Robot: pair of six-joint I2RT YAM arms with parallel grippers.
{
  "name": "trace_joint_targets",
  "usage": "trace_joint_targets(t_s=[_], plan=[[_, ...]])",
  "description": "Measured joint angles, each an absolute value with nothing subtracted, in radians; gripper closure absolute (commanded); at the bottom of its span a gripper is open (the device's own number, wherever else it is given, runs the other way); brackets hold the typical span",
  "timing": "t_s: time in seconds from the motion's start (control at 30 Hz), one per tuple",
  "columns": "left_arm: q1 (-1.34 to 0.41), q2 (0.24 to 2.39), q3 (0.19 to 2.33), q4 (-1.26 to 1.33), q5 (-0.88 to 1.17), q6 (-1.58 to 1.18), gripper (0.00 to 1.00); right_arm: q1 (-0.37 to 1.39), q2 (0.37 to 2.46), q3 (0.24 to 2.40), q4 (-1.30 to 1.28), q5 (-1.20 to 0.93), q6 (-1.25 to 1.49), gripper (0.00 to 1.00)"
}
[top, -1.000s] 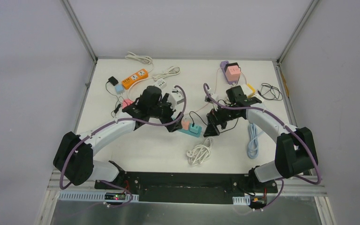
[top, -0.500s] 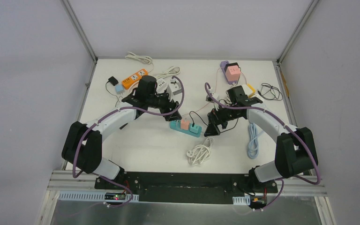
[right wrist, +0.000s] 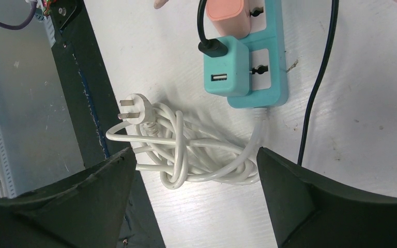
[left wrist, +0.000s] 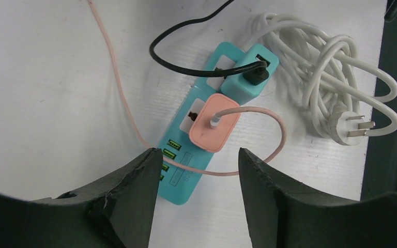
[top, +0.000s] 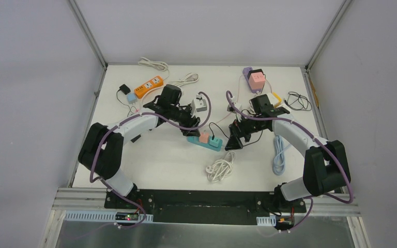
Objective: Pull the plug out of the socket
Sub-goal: Remove the plug from the socket.
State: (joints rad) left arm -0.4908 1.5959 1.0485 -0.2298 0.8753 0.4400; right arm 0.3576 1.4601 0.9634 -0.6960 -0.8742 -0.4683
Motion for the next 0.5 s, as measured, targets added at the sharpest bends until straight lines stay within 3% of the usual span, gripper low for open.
trace_joint_targets(t_s=[0.5], plan=[[-0.592, 1.685, 1.079, -0.248, 0.874, 0.484, 0.48, 0.356, 1.46, 0.963, -0.696, -0.876, -0.469, 0.1]])
